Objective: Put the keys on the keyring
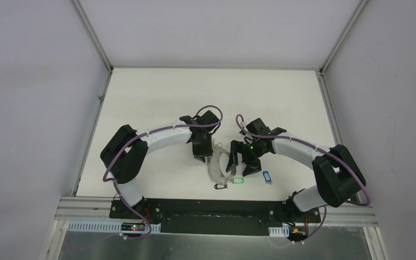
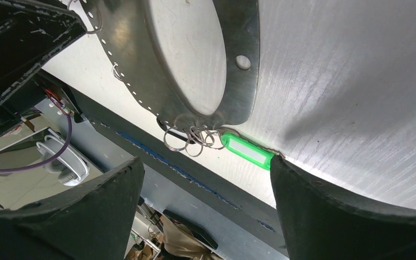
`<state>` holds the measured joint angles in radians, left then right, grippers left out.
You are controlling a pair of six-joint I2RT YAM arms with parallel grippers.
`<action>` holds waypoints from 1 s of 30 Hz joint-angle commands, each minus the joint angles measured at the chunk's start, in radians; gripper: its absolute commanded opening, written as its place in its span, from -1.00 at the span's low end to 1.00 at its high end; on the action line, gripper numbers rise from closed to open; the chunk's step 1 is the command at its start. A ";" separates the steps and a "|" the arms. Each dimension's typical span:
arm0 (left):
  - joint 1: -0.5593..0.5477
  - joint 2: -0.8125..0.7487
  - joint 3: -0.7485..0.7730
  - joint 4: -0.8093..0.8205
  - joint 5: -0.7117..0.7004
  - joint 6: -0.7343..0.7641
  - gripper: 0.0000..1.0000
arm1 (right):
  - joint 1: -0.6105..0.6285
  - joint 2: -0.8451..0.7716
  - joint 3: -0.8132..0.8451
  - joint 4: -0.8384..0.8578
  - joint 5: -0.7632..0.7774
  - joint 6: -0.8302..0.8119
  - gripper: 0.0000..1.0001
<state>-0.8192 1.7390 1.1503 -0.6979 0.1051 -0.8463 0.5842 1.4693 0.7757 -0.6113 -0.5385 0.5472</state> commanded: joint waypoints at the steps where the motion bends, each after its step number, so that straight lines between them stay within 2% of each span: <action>1: -0.009 0.023 0.046 -0.009 -0.017 0.030 -0.46 | 0.002 -0.024 0.024 -0.010 0.008 -0.011 0.77; 5: -0.010 0.041 0.055 -0.008 -0.012 0.035 -0.61 | 0.004 -0.023 0.024 -0.013 0.010 -0.013 0.77; 9: -0.011 0.036 0.061 -0.010 -0.004 0.049 -1.00 | 0.002 -0.023 0.026 -0.020 0.011 -0.017 0.77; 20: -0.012 -0.092 0.096 -0.063 -0.052 0.111 -1.00 | -0.002 -0.074 0.079 -0.069 0.039 -0.032 0.78; 30: -0.013 -0.230 0.132 -0.097 -0.071 0.220 -1.00 | -0.033 -0.226 0.134 -0.080 0.103 -0.043 0.79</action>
<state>-0.8192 1.5761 1.2407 -0.7822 0.0536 -0.7029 0.5667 1.3228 0.8589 -0.6838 -0.4820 0.5171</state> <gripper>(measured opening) 0.009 0.893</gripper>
